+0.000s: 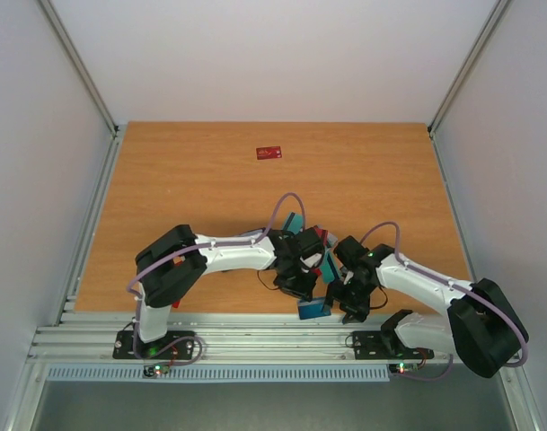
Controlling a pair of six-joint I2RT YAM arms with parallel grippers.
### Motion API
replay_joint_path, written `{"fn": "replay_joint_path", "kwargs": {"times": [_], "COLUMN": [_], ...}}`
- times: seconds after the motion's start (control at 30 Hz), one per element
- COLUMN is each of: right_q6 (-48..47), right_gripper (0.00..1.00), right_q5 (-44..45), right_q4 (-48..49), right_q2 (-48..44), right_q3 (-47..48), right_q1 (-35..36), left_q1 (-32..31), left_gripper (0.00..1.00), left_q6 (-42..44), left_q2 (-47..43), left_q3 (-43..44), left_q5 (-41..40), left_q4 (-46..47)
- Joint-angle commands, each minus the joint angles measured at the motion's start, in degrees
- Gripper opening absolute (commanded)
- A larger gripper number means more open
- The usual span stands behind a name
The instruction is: Put the credit cards into the card holder
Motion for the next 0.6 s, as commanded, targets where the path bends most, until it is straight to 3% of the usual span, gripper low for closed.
{"fn": "replay_joint_path", "kwargs": {"times": [0.0, 0.3, 0.57], "right_q6": [1.6, 5.5, 6.9], "right_gripper": [0.64, 0.62, 0.57], "right_q5": [-5.3, -9.8, -9.9], "right_q4": [7.2, 21.4, 27.8], "right_q2": [-0.8, 0.7, 1.3], "right_q3": [-3.5, -9.9, -12.3], "right_q1": [-0.5, -0.6, -1.0], "left_q1": [-0.2, -0.2, -0.2], "left_gripper": [0.2, 0.18, 0.17], "left_q6": [-0.7, -1.4, -2.3], "left_q2": [0.7, 1.8, 2.4], "left_q3": [-1.1, -4.5, -7.2], "left_q5": [-0.1, -0.2, 0.8], "left_q4": [2.4, 5.1, 8.2]}}
